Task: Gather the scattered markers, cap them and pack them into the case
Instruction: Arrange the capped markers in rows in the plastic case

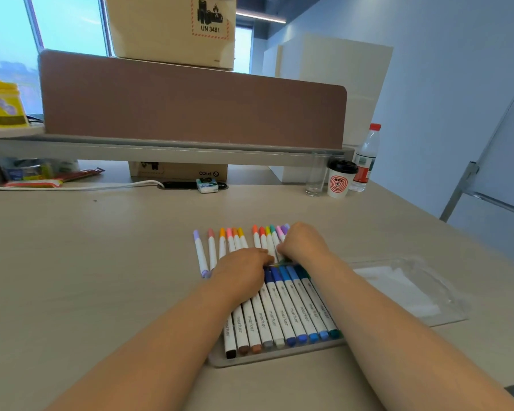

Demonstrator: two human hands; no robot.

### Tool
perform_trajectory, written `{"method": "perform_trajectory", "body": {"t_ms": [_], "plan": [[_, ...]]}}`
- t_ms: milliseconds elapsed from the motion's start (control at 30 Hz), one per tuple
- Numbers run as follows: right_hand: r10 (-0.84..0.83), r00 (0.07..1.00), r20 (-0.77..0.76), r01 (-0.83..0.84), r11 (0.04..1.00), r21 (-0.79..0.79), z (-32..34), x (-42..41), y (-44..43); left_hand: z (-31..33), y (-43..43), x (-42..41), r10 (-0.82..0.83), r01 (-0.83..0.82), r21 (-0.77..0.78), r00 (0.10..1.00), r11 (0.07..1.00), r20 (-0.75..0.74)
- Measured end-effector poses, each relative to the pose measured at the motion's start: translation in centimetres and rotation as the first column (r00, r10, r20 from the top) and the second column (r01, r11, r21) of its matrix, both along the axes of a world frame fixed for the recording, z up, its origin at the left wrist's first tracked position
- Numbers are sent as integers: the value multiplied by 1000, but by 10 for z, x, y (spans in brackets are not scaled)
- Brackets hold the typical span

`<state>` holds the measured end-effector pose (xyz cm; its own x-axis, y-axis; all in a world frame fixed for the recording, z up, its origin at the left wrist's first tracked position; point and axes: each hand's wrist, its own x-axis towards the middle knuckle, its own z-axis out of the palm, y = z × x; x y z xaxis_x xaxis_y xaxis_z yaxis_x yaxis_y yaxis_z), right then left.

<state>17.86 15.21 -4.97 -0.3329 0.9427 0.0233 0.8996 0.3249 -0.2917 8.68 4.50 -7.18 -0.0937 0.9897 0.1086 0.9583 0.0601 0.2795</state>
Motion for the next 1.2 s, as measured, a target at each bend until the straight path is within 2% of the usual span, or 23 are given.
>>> {"method": "perform_trajectory", "body": {"t_ms": [200, 300, 367, 467, 533, 667, 767, 867, 1000, 1100, 1200], "plan": [[-6, 998, 64, 1, 997, 71, 0, -8, 1, -1, 0, -1, -7, 7, -5, 1000, 1000, 21], [-11, 999, 31, 9, 998, 66, 0, -8, 2, -1, 0, -1, -18, 18, -2, 1000, 1000, 16], [-29, 998, -48, 31, 999, 37, 2, -4, 2, -1, -1, -2, -21, 21, 4, 1000, 1000, 14], [-49, 955, -293, 34, 998, -57, 10, 5, -1, 0, -1, -2, -34, 33, 20, 999, 999, 11], [-35, 900, -434, -27, 990, -136, 19, 11, -4, 1, -1, -2, -51, 50, 37, 999, 998, 17], [-56, 804, -591, -193, 916, -350, 31, 29, -18, 1, 0, -2, -85, 87, 65, 996, 994, -31], [-68, 739, -670, -283, 871, -401, 29, 47, -28, 3, -1, 0, -118, 122, 52, 989, 991, -85], [-43, 749, -661, -307, 862, -404, 27, 63, -36, 12, -7, 7, -213, 215, 2, 973, 977, -91], [-63, 792, -607, -254, 870, -423, 27, 84, -43, 18, -13, 20, -354, 345, -96, 931, 933, -92], [-98, 816, -570, -203, 874, -441, 27, 97, -48, 18, -16, 27, -382, 359, -187, 918, 914, -104], [-43, 870, -492, -172, 907, -384, 24, 108, -50, 19, -18, 28, -385, 364, -182, 918, 914, -98]]}}
